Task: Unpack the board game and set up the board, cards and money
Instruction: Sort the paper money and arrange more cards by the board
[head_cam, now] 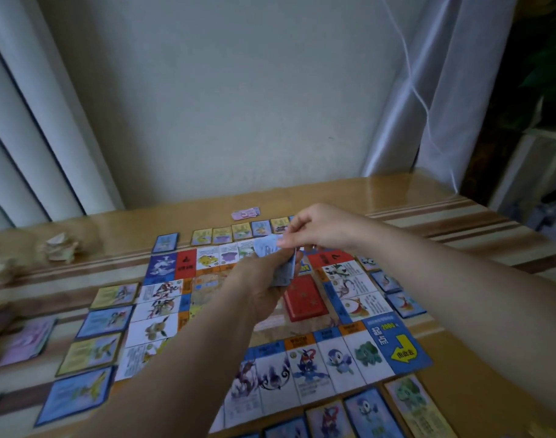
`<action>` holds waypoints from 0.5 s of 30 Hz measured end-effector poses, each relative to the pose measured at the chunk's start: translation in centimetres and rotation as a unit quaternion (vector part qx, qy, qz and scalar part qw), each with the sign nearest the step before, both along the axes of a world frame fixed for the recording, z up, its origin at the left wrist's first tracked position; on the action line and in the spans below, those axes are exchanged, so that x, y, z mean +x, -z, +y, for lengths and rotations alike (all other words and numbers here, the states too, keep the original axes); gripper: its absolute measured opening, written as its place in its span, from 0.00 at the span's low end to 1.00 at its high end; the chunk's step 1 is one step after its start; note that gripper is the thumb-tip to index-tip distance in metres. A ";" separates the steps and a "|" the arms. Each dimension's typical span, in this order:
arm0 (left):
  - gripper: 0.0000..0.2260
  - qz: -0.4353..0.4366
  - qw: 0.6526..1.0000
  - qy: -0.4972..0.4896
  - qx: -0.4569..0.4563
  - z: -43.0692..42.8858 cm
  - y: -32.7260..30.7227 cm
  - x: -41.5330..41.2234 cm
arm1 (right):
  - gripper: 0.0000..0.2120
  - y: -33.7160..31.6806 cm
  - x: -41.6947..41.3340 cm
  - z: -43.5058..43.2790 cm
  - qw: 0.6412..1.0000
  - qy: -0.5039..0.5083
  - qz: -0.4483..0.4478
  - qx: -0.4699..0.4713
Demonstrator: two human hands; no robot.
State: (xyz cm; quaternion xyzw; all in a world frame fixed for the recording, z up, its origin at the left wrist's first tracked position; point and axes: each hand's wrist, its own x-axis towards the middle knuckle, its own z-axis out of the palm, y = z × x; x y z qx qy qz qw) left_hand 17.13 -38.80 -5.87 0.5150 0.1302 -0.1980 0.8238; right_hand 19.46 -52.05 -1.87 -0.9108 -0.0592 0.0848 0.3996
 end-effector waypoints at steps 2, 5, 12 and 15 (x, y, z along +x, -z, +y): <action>0.02 0.008 0.999 -0.021 -0.025 1.7 0.0 0.6 | 0.06 0.3 1.5 1.9 0.999 -0.017 0.009 0.028; 0.02 0.014 0.999 -0.034 -0.021 4.0 0.5 1.6 | 0.07 0.5 3.6 4.3 0.998 -0.041 0.021 0.033; 0.05 0.008 0.991 -0.099 -0.087 9.6 0.2 4.8 | 0.08 1.5 10.5 7.6 0.994 -0.006 -0.016 0.111; 0.08 -0.003 0.986 -0.132 -0.100 12.1 0.1 6.2 | 0.07 3.3 14.7 7.5 0.989 0.108 -0.066 0.077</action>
